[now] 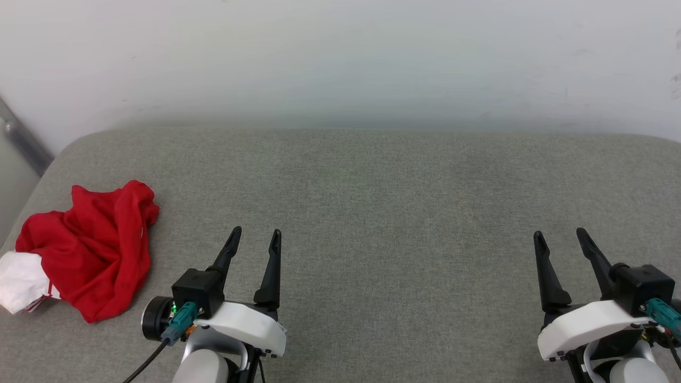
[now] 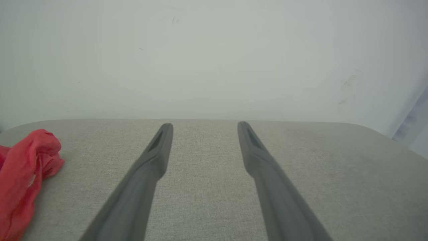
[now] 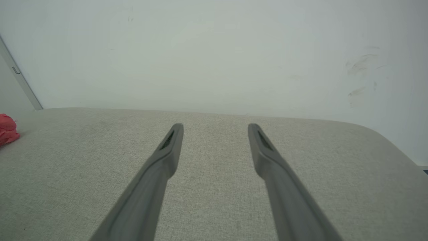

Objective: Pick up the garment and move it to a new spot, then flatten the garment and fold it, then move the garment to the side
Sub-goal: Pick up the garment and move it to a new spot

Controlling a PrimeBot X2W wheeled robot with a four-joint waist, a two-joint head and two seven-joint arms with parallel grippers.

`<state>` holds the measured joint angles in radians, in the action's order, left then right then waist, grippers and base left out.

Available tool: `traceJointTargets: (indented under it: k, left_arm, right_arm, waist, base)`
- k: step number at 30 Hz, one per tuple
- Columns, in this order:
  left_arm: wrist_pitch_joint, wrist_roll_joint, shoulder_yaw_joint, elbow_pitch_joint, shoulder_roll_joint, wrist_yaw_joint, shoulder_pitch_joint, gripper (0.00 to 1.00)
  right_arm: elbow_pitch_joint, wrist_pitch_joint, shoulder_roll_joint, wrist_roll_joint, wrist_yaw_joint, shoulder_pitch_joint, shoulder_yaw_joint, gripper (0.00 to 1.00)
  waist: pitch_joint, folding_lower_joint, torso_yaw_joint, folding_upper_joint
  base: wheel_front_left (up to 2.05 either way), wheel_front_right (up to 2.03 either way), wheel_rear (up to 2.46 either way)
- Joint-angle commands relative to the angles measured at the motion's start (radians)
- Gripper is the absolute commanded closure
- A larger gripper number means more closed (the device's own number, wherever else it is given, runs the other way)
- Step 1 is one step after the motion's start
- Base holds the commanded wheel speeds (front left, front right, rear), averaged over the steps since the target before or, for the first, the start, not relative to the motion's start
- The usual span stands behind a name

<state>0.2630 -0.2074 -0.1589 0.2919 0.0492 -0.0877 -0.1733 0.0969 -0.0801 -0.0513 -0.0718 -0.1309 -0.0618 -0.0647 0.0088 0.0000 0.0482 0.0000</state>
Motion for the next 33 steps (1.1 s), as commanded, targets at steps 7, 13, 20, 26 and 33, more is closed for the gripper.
traceJointTargets:
  k: [7,13,20,26,33]
  left_arm:
    - [0.003,-0.007,0.008,0.009,0.002,0.005,-0.009,0.00]
    - [0.003,0.006,0.018,0.016,0.002,0.008,-0.013,0.00]
    - [0.003,0.041,0.079,0.019,0.007,0.003,-0.016,0.00]
    - [0.003,0.053,0.114,0.022,0.007,-0.001,-0.001,0.00]
    - [0.003,0.065,0.143,0.017,0.010,-0.008,0.008,0.00]
  right_arm:
    - [0.011,-0.011,0.002,-0.012,0.000,-0.011,-0.004,0.00]
    - [0.012,-0.015,0.002,-0.005,0.000,-0.011,-0.004,0.00]
    - [-0.010,-0.002,0.002,0.010,0.000,-0.012,0.015,0.00]
    - [-0.017,0.004,0.002,0.013,0.000,-0.013,0.044,0.00]
    - [-0.025,0.010,0.001,0.010,0.000,-0.023,0.074,0.00]
  waist:
    - [0.000,0.0000,-0.001,0.0000]
    - [0.000,0.0000,0.016,0.0000]
    - [0.006,0.0000,0.136,0.0000]
    - [0.006,0.0000,0.231,0.0000]
    - [0.014,0.0000,0.330,0.0000]
  base:
    - [0.00,0.00,0.00]
    - [0.00,0.00,0.00]
    - [0.00,0.00,0.00]
    - [0.00,0.00,0.00]
    - [0.00,0.00,0.00]
